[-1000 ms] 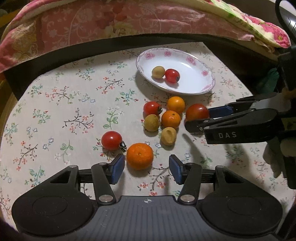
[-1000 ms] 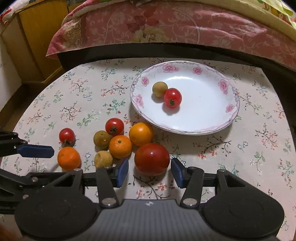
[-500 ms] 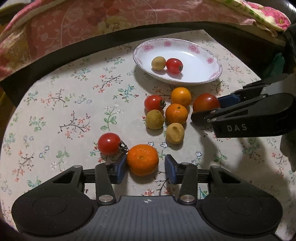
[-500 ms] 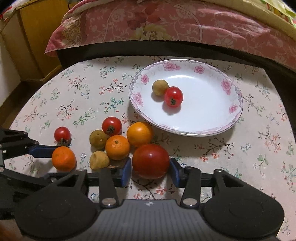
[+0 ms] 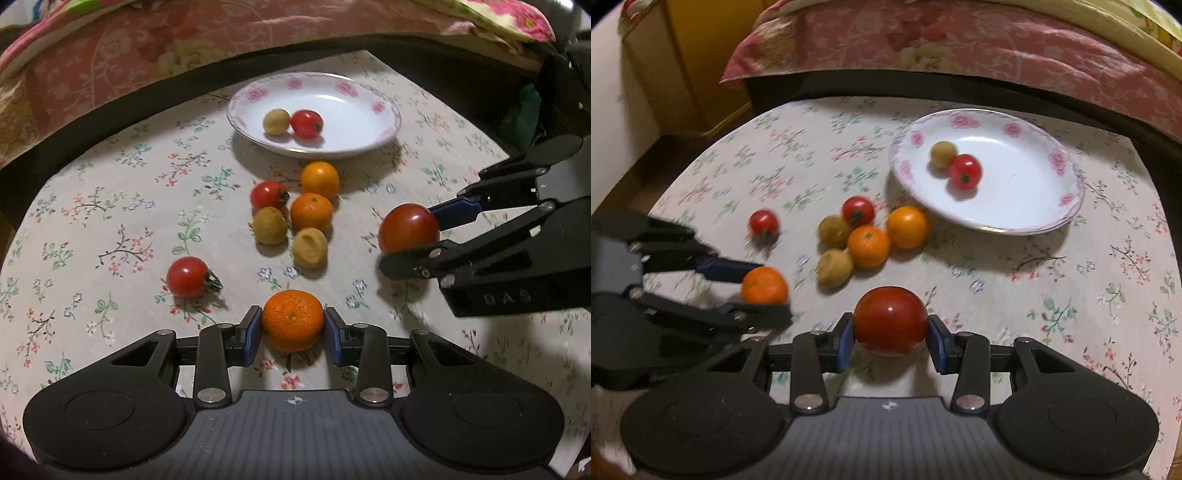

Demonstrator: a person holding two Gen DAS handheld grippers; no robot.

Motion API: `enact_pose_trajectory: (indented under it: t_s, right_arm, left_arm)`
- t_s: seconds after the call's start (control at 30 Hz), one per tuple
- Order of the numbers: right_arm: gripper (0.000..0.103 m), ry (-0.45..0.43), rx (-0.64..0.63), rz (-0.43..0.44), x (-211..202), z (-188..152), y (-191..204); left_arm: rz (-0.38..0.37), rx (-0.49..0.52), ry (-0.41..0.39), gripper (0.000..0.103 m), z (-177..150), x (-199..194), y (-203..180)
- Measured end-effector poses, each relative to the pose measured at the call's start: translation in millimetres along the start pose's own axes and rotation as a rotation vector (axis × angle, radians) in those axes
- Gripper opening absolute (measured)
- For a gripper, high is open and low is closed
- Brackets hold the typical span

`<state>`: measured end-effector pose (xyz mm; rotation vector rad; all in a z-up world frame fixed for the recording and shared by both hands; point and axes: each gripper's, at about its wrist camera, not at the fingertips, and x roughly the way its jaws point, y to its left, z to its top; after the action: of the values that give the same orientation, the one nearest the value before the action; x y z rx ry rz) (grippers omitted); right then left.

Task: Organize fruits
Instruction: 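Grasp an orange mandarin with the left tool while the right tool grasps a large red tomato, then carry the mandarin and large tomato over the white plate and release both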

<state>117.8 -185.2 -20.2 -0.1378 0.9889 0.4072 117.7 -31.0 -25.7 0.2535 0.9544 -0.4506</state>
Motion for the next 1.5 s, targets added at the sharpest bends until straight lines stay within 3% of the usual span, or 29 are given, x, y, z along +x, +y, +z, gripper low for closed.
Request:
enact_pose_trajectory:
  t_s: [0.23,0.37,0.6,0.9,1.0,1.07,1.2,1.5]
  right_arm:
    - [0.036,0.025,-0.029,0.005,7,-7,1]
    - [0.038,0.028,-0.03,0.016,7,-7,-1]
    - [0.046,0.032,-0.026,0.008,7,-6,-3]
    - [0.047,0.013,-0.01,0.015,5,-7,-5]
    - [0.043,0.013,-0.018,0.01,5,-7,-3]
    - [0.037,0.016,-0.024,0.019,4,-6,-1]
    - [0.036,0.017,-0.036,0.006,3,-7,2]
    - [0.035,-0.011,0.001,0.007,-4,0,-3]
  left_arm:
    - [0.014,0.035,-0.008,0.048,0,2,-1]
    - [0.023,0.037,-0.01,0.062,0,2,1]
    - [0.019,0.038,-0.014,0.063,1,4,3]
    - [0.015,0.03,-0.009,0.064,1,4,4]
    - [0.008,0.027,-0.008,0.06,1,4,4]
    - [-0.01,0.015,-0.002,0.052,2,4,5]
    - [-0.011,0.03,0.0,0.044,2,3,1]
    - [-0.022,0.006,-0.023,0.043,10,-1,2]
